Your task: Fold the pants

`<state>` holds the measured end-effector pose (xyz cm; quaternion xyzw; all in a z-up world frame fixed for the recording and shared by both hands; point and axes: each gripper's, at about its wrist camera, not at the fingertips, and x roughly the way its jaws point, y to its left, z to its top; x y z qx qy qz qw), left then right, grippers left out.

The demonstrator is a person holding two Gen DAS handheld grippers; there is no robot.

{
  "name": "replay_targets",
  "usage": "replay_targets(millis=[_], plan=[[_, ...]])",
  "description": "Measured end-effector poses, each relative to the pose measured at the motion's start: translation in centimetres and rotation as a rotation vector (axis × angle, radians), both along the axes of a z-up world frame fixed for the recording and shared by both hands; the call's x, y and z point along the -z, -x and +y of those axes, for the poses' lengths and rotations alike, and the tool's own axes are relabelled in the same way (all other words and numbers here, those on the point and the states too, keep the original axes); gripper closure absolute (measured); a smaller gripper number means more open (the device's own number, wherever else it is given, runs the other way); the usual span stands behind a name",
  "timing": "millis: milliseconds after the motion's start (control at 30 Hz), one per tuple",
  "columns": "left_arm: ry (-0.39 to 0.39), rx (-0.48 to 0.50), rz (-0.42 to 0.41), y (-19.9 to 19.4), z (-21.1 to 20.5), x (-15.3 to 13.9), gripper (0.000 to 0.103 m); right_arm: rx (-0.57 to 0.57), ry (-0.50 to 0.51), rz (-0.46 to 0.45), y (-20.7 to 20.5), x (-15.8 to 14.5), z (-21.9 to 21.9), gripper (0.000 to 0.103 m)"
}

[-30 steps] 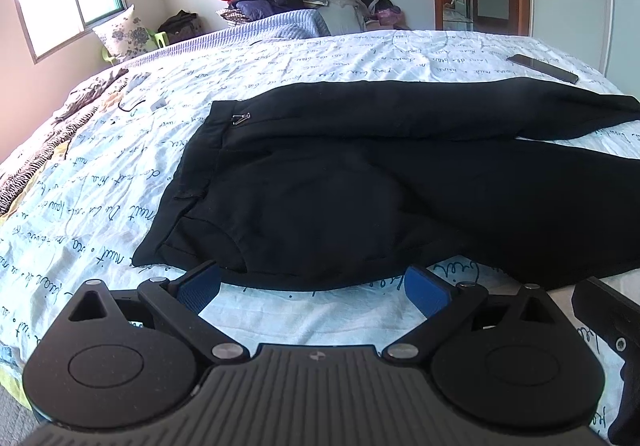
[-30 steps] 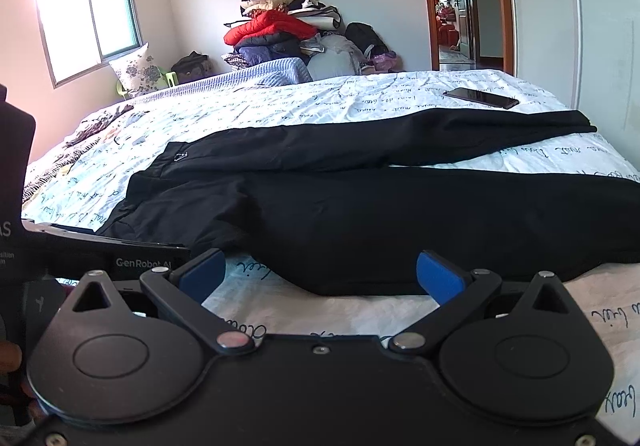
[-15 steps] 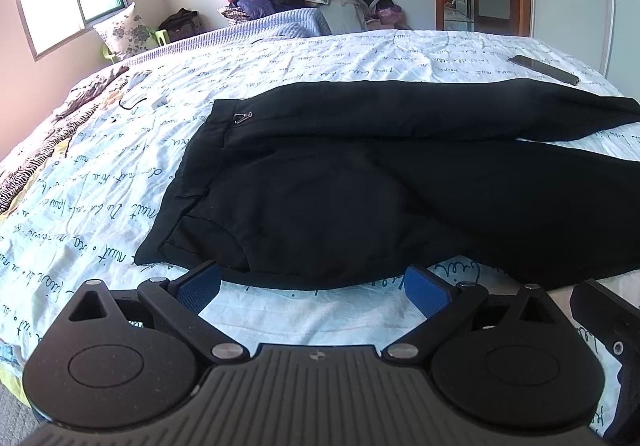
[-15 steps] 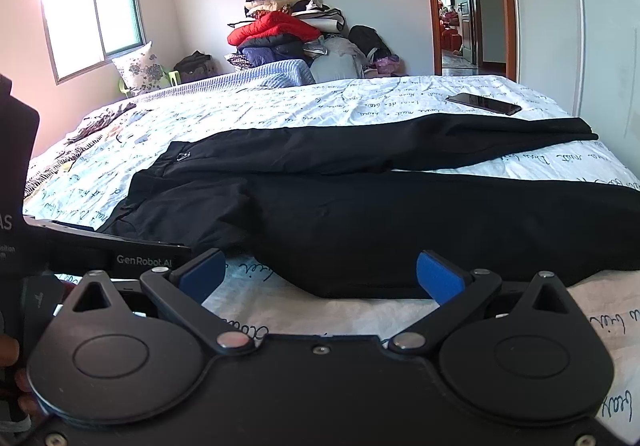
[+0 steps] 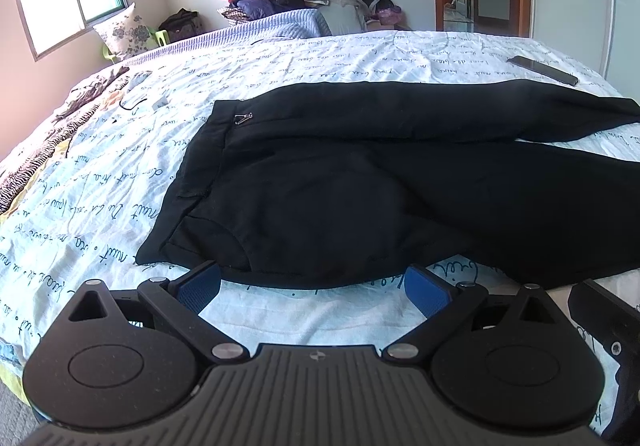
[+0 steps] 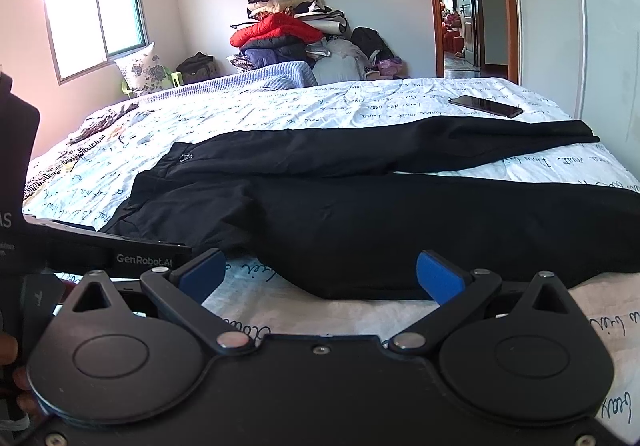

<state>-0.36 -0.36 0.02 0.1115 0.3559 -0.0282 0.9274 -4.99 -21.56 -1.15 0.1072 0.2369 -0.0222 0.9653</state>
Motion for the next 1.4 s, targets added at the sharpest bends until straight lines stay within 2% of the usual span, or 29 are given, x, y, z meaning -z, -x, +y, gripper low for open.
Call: replay_targets(millis=[1400], plan=[[0.007,-0.010,0.014,-0.06,0.36,0.48,0.003,0.001,0.010,0.006,0.13,0.30,-0.12,0.000]])
